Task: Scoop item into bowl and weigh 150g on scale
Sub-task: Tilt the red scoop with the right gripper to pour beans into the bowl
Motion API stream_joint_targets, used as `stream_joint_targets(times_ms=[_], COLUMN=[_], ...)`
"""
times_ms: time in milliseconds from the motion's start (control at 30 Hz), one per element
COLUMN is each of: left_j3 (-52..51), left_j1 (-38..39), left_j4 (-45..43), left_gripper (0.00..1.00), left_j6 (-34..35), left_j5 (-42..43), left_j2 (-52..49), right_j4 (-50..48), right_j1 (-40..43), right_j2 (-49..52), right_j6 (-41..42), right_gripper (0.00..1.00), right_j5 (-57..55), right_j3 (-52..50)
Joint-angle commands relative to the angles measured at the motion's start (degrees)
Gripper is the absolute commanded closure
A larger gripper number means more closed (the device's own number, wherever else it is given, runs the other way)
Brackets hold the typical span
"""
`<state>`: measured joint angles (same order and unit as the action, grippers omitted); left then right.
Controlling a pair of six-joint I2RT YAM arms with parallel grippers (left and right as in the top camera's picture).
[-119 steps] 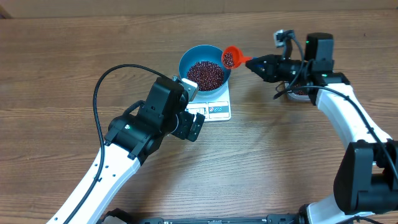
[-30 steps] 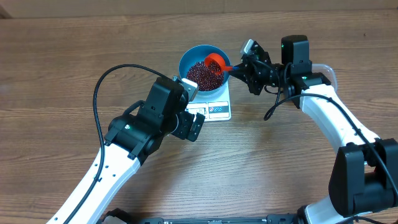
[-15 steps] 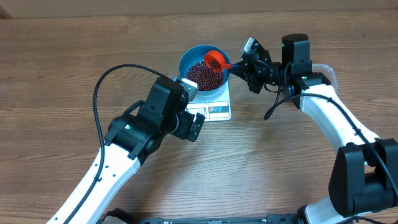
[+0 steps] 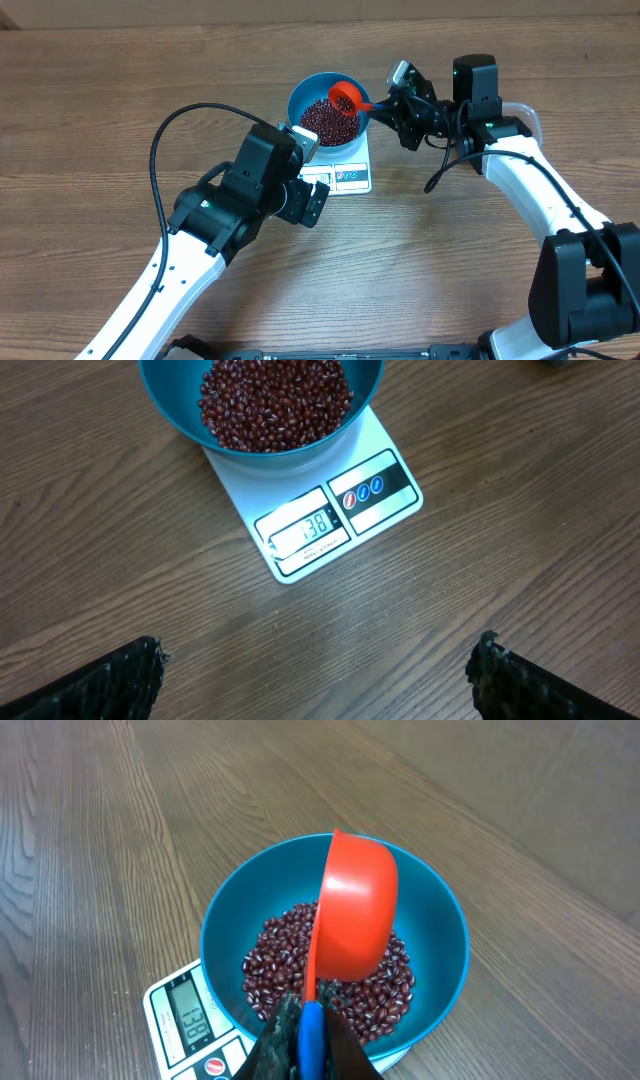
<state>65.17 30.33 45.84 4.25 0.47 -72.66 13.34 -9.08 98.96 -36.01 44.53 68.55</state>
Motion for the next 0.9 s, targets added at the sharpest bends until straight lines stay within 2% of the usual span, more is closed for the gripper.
stream_joint_targets(times_ms=[0, 233, 333, 467, 800, 867], left_j3=[-0.22, -0.22, -0.22, -0.2, -0.22, -0.22], left_j1=[-0.04, -0.04, -0.04, -0.04, -0.04, -0.04], left_j4=[0.02, 0.02, 0.02, 0.02, 0.02, 0.02], left_gripper=[0.0, 0.01, 0.01, 0.0, 0.0, 0.01], left_j6=[-0.87, -0.87, -0.87, -0.87, -0.87, -0.87], left_j5=[0.46, 0.46, 0.46, 0.46, 0.46, 0.46], left_j2=[-0.35, -0.35, -0.35, -0.35, -0.35, -0.35], right_j4=[0.39, -0.92, -2.25, -2.38, -2.58, -2.54], right_j1=[-0.17, -0.17, -0.17, -0.2, -0.24, -0.37], right_j2=[0.24, 0.24, 0.24, 0.24, 0.24, 0.24], right_j6=[-0.09, -0.09, -0.07, -0.11, -0.04, 0.61], right_gripper=[0.96, 0.96, 0.96, 0.96, 0.96, 0.96], right_j5=[0.04, -0.04, -4.2, -1.05, -5.88, -3.34], right_j3=[0.04, 0.04, 0.04, 0.04, 0.04, 0.04])
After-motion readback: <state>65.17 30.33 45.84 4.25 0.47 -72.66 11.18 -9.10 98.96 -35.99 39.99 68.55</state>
